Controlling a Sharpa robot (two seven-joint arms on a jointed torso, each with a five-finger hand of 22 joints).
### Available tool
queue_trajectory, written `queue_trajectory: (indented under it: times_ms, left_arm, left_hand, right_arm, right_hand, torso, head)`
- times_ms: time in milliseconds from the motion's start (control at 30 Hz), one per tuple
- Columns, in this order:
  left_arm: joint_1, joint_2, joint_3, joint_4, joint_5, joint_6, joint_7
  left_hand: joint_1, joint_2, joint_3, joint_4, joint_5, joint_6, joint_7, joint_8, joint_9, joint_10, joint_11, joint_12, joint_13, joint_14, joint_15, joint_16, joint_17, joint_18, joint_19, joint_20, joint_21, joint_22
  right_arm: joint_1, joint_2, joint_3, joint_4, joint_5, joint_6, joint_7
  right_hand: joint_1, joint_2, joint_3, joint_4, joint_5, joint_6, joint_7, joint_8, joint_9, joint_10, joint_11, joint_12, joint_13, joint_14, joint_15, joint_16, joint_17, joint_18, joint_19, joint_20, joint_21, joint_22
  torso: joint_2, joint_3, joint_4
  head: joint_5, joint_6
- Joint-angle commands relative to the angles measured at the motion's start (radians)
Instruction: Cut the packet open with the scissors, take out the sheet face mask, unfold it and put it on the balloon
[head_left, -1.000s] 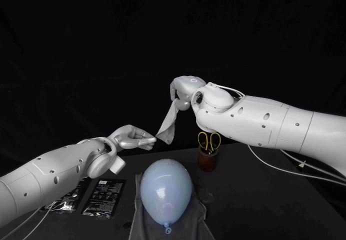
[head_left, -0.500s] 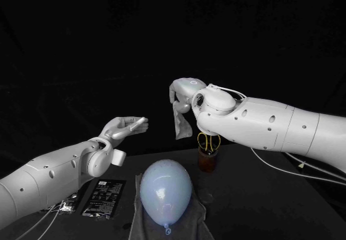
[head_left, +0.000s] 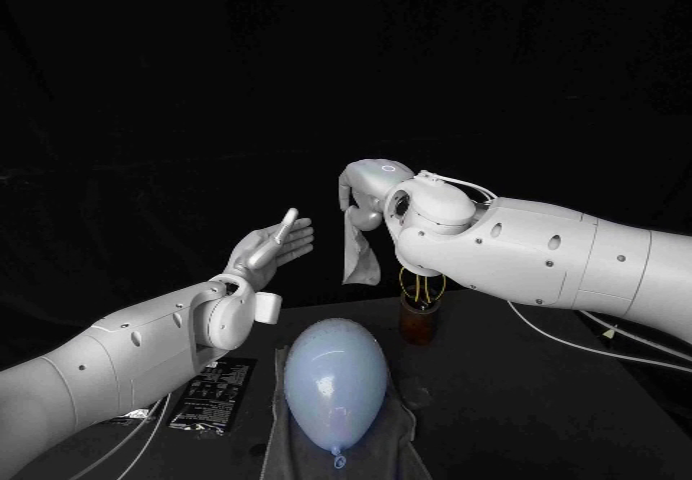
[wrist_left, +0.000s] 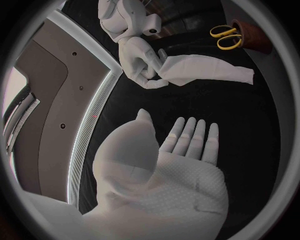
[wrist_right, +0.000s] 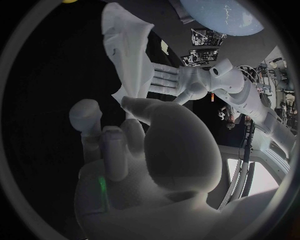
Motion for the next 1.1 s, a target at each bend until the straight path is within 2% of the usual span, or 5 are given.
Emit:
queue_trajectory:
  times_ms: [33,167,233,700,1100]
  left_arm:
    - [-0.002,0.008,0.004,0.021,0.062,0.078,0.009]
    - [-0.005,0.016,0.006,0.041,0.074,0.11,-0.003]
    - [-0.006,0.02,0.007,0.046,0.077,0.126,-0.009]
    - [-0.013,0.051,0.009,0.054,0.085,0.209,-0.046]
    - [-0.019,0.043,0.009,0.073,0.096,0.274,-0.088]
  left_hand:
    - [-0.048,0.03,-0.021,0.001,-0.003,-0.02,0.078,-0.01,-0.004,-0.026,0.004,-0.005,-0.002,-0.019,0.0,-0.004,-0.005,0.015,-0.012,-0.001,-0.002,0.0]
    - [-0.094,0.062,-0.055,0.001,-0.004,-0.037,0.083,-0.015,-0.008,-0.045,0.008,-0.005,-0.003,-0.03,0.001,-0.004,-0.008,0.015,-0.013,0.0,-0.001,0.001]
    - [-0.137,0.093,-0.085,0.001,-0.004,-0.055,0.087,-0.02,-0.012,-0.067,0.011,-0.007,-0.004,-0.048,0.002,-0.005,-0.012,0.014,-0.015,0.0,-0.001,0.001]
    - [-0.167,0.139,-0.16,0.0,-0.004,-0.078,0.089,-0.026,-0.017,-0.097,0.013,-0.008,-0.005,-0.109,0.003,-0.009,-0.024,0.014,-0.089,-0.002,-0.01,-0.006]
    - [-0.184,0.154,-0.195,0.0,-0.004,-0.086,0.1,-0.027,-0.018,-0.099,0.024,-0.007,-0.005,-0.102,0.014,-0.005,-0.023,0.003,-0.094,0.003,-0.007,-0.005]
  right_arm:
    - [0.001,0.013,0.001,0.0,0.002,0.003,-0.01]
    - [0.001,0.026,0.001,-0.003,0.004,-0.002,-0.012]
    - [0.001,0.029,0.001,-0.004,0.004,-0.004,-0.014]
    - [0.001,0.061,0.002,-0.047,0.005,-0.01,-0.02]
    - [0.001,0.084,0.004,-0.072,0.005,-0.014,-0.023]
  right_hand:
    - [-0.011,0.001,0.0,-0.008,0.003,0.01,0.0,0.0,-0.001,0.006,-0.001,0.003,0.002,0.091,-0.005,0.003,0.22,0.006,0.005,-0.002,0.003,0.103]
    - [-0.011,0.002,0.001,-0.01,0.003,0.011,-0.001,-0.001,-0.002,0.006,-0.001,0.003,0.003,0.091,-0.005,0.003,0.219,0.006,0.005,-0.002,0.002,0.103]
    - [-0.011,0.002,0.001,-0.01,0.003,0.011,-0.001,-0.001,-0.002,0.006,-0.001,0.003,0.003,0.091,-0.005,0.003,0.219,0.006,0.005,-0.002,0.002,0.103]
    - [-0.012,0.003,0.001,-0.014,0.003,0.013,-0.001,-0.003,-0.004,0.008,-0.002,0.005,0.005,0.092,-0.006,0.003,0.22,0.006,0.006,-0.003,0.004,0.104]
    - [-0.015,0.005,0.004,-0.023,0.004,0.018,-0.001,-0.007,-0.009,0.013,-0.002,0.008,0.014,0.093,-0.006,0.004,0.225,0.005,0.009,-0.003,0.01,0.105]
  torso:
    - [0.001,0.0005,0.001]
    - [0.001,-0.0001,0.0015]
    - [0.0,-0.0008,0.0015]
    - [0.001,0.0009,0.0009]
    - [0.0,-0.0008,0.0014]
  head:
    - [0.0,0.001]
    - [-0.001,0.001]
    - [-0.001,0.001]
    - [0.002,0.001]
    - [-0.006,0.002]
